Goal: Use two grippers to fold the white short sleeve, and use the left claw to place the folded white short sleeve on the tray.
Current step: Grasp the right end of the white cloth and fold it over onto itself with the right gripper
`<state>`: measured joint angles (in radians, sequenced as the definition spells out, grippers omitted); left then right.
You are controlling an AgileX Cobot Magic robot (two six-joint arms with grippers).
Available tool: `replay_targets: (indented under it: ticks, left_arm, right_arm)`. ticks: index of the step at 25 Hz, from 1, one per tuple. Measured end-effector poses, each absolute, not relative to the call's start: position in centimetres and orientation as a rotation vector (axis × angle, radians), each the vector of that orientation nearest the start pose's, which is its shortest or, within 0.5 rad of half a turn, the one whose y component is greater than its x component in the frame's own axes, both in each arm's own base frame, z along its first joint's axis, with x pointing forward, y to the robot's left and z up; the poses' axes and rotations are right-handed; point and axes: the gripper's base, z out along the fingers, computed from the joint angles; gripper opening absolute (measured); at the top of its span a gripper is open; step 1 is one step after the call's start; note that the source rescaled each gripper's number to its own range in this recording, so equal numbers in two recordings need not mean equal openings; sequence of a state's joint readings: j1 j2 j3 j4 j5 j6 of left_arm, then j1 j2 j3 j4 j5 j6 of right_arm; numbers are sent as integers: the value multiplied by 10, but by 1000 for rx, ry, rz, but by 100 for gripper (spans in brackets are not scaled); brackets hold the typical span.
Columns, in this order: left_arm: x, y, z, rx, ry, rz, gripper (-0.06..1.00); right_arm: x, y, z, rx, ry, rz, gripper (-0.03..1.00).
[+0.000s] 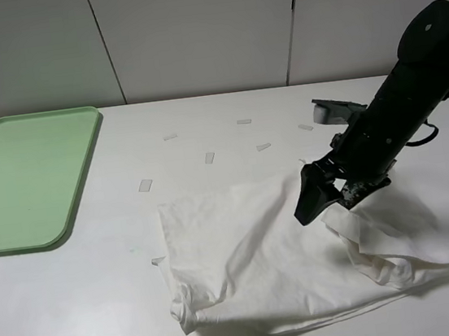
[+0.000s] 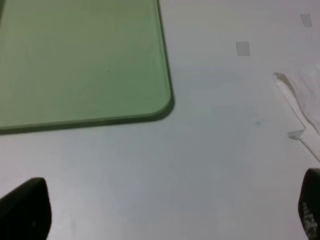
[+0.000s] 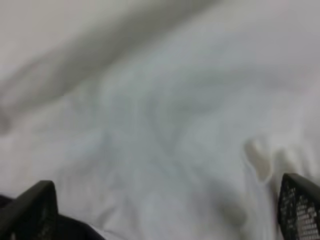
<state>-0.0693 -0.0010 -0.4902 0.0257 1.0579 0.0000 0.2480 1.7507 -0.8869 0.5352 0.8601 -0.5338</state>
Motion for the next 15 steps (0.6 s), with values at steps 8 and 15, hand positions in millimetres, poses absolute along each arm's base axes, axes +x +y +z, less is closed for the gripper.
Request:
replay_targets:
  ticks: [8, 15]
  left_arm:
    - [-4, 2, 275, 70, 2049, -12, 100]
    - [-4, 2, 275, 70, 2049, -12, 100]
  right_arm:
    - [264, 100, 160, -891, 2908, 545, 96]
    - [261, 52, 223, -612, 2780, 19, 96]
